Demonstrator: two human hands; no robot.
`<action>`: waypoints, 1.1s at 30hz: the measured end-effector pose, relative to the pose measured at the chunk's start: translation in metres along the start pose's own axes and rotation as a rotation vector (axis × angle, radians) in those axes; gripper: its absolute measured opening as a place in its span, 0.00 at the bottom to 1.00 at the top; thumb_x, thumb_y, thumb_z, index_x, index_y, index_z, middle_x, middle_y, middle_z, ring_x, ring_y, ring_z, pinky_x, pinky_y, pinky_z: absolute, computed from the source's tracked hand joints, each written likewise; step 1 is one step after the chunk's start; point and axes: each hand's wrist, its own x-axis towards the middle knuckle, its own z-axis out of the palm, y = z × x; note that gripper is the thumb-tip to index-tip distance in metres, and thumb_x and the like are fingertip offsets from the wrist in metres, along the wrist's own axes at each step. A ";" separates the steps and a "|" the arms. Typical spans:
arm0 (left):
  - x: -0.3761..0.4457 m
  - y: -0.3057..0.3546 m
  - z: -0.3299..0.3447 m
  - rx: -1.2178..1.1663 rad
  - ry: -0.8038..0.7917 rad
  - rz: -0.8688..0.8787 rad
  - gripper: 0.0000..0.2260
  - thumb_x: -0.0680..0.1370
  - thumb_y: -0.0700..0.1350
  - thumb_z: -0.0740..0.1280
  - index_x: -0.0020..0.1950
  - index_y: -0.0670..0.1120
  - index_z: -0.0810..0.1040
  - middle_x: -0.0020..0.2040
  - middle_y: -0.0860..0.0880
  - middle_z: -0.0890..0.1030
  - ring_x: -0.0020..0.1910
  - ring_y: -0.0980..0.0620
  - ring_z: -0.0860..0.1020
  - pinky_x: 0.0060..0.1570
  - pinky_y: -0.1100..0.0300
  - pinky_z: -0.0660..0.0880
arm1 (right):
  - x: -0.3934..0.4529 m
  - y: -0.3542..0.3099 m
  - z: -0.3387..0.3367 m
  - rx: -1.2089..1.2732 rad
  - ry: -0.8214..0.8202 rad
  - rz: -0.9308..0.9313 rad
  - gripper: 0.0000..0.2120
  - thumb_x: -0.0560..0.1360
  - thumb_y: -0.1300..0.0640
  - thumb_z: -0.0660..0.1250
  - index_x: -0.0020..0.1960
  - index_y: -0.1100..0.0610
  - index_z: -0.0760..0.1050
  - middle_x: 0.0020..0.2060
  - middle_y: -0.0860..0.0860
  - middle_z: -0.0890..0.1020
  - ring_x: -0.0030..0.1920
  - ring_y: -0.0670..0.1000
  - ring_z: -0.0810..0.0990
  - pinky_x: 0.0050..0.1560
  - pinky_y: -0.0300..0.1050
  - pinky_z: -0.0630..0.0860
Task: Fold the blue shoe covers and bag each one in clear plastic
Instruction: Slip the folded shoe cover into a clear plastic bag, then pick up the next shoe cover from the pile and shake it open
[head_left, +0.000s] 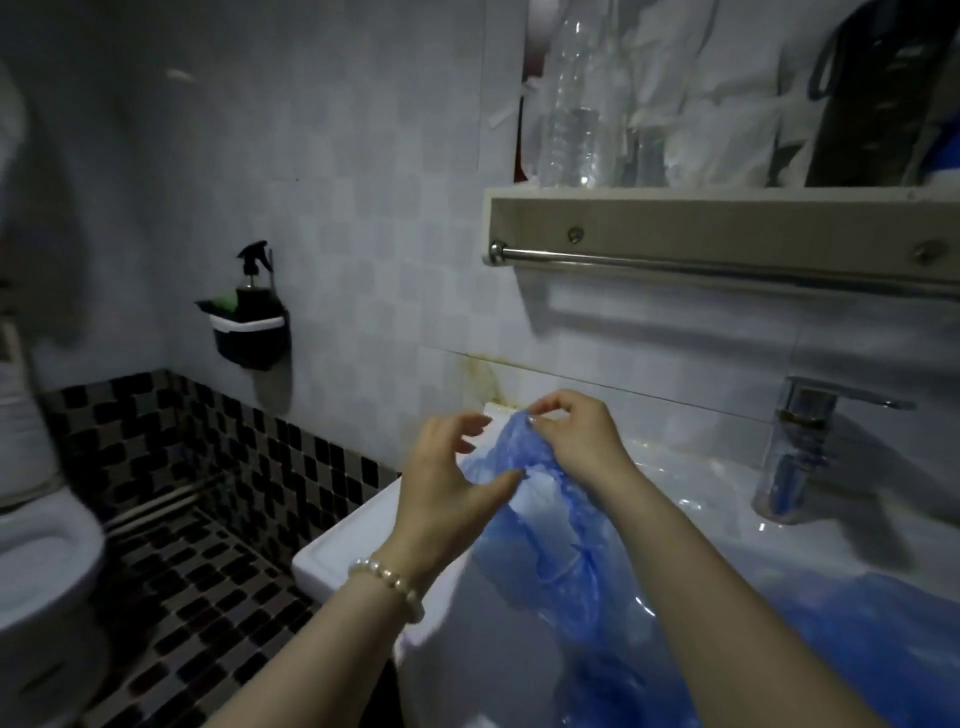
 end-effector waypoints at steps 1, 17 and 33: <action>0.002 0.001 -0.001 0.085 -0.063 0.031 0.20 0.65 0.45 0.78 0.51 0.53 0.73 0.47 0.56 0.76 0.44 0.56 0.76 0.42 0.73 0.70 | -0.002 0.002 0.006 0.003 -0.029 0.004 0.06 0.75 0.61 0.67 0.41 0.52 0.77 0.44 0.51 0.80 0.48 0.52 0.80 0.52 0.46 0.77; 0.015 0.016 -0.002 0.118 -0.313 -0.275 0.07 0.76 0.35 0.63 0.51 0.44 0.71 0.44 0.44 0.80 0.36 0.50 0.82 0.37 0.59 0.81 | 0.000 0.022 -0.012 -0.179 -0.150 0.022 0.20 0.74 0.42 0.66 0.61 0.51 0.70 0.58 0.52 0.73 0.55 0.52 0.75 0.59 0.50 0.74; 0.048 -0.001 -0.032 0.674 -0.320 -0.328 0.05 0.68 0.40 0.68 0.36 0.39 0.82 0.33 0.43 0.82 0.35 0.45 0.80 0.33 0.57 0.76 | -0.004 0.017 -0.008 -0.497 -0.210 -0.080 0.12 0.69 0.68 0.64 0.44 0.53 0.67 0.51 0.56 0.74 0.49 0.55 0.73 0.48 0.45 0.71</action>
